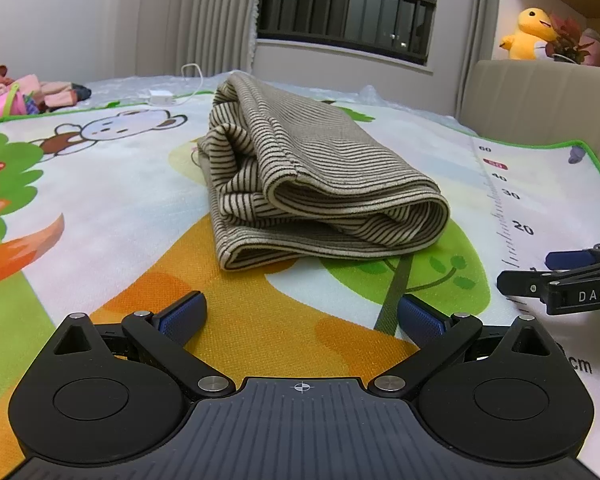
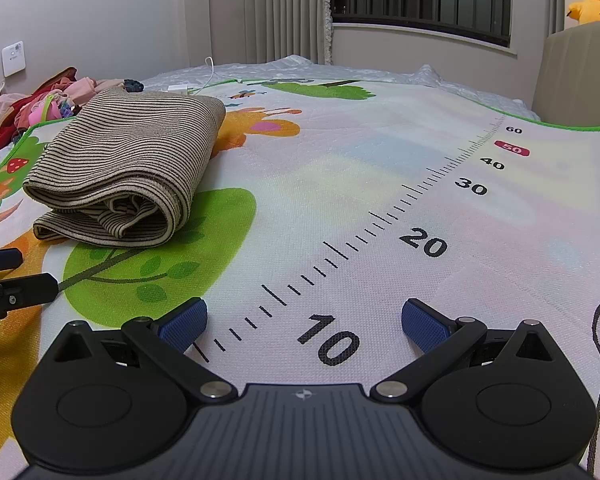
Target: Fold clothes
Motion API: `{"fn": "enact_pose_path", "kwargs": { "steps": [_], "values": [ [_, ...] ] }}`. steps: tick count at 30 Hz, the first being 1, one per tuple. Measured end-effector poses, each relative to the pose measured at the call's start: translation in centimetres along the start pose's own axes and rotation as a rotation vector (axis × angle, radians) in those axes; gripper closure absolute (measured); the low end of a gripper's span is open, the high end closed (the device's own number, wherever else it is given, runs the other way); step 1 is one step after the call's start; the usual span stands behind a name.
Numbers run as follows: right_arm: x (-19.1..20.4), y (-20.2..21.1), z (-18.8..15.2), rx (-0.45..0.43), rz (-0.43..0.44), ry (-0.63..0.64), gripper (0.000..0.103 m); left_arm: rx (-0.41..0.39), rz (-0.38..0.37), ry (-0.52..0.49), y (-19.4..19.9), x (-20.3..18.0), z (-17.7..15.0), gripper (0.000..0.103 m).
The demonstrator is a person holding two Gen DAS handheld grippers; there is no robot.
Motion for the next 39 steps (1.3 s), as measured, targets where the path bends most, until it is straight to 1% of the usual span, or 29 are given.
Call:
{"fn": "enact_pose_path", "kwargs": {
  "steps": [12,20,22,24,28,31,33,39],
  "values": [
    [0.1,0.0,0.0,0.000,0.000,-0.001,0.000,-0.006,-0.001,0.004,0.0,0.0,0.0,0.000],
    [0.1,0.0,0.0,0.001,-0.001,-0.002,0.000,0.012,0.006,0.004,-0.1,-0.1,0.1,0.000],
    [0.1,0.0,0.0,0.001,-0.001,-0.002,0.000,0.009,-0.007,0.017,0.0,0.1,0.1,0.000],
    [0.1,0.0,0.0,0.001,-0.001,-0.003,0.000,-0.006,-0.036,0.050,0.2,0.5,0.2,0.000],
    [0.1,0.1,0.0,0.001,0.000,-0.003,0.000,-0.056,-0.115,0.150,1.1,1.6,0.4,0.000],
    [0.1,0.1,0.0,0.002,0.000,-0.003,0.000,-0.078,-0.150,0.212,1.4,2.2,0.6,0.000],
    [0.1,0.1,0.0,0.002,0.001,-0.003,0.000,-0.068,-0.139,0.204,1.3,2.0,0.6,0.000],
    [0.1,0.1,0.0,0.002,0.000,-0.003,0.000,-0.030,-0.074,0.137,1.0,0.9,0.4,0.000]
  ]
}}
Point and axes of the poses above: each gripper's, at about its wrist camera, not at the fingertips, and y roughly against the way its jaws point, x to its left, z to its top, the point moved 7 cm from there along -y, roughly the way its jaws point, and after that the axes turned 14 degrees about -z, right-handed, at the moved point
